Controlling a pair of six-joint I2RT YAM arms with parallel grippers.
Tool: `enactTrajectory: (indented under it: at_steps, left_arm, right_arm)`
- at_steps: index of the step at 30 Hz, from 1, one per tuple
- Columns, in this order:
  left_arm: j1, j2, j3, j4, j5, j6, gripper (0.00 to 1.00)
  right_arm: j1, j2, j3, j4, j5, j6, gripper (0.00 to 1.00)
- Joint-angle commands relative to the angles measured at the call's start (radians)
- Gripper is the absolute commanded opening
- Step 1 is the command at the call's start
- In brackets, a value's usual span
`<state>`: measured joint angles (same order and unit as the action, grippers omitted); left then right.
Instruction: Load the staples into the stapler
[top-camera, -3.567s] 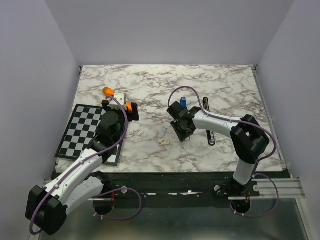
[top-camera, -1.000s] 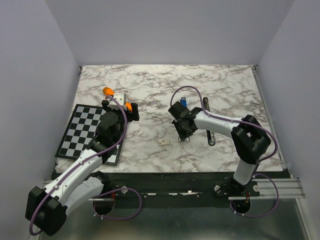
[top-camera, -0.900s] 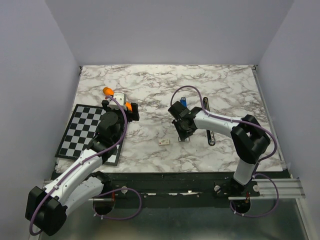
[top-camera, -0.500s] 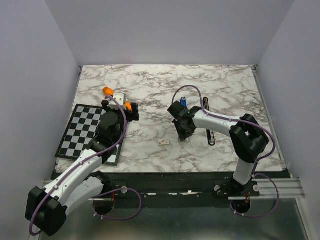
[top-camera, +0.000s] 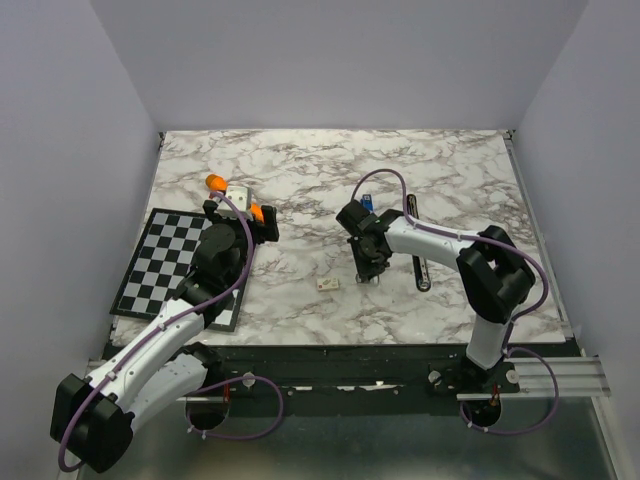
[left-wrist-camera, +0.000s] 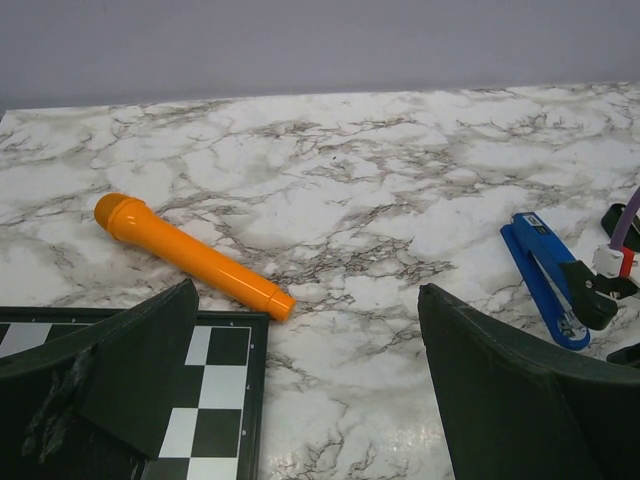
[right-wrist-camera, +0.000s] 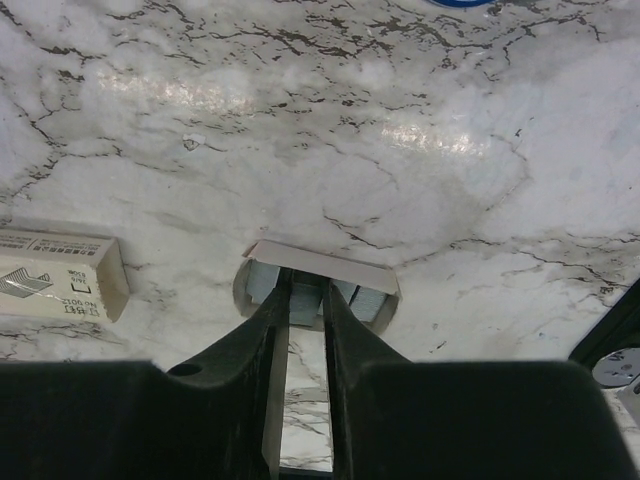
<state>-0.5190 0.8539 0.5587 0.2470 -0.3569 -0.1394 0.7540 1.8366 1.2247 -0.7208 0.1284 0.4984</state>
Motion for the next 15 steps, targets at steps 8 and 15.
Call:
enactTrajectory:
  at_steps: [8,15]
  left_arm:
    - [0.001,-0.019,-0.003,0.031,0.021,-0.011,0.99]
    - [-0.001,-0.021,-0.005,0.029,0.019,-0.011,0.99]
  right_arm:
    - [-0.001,-0.014,0.024,-0.069,0.022,0.029,0.16]
    - [-0.001,-0.066,0.076,-0.108,0.04,0.002,0.16]
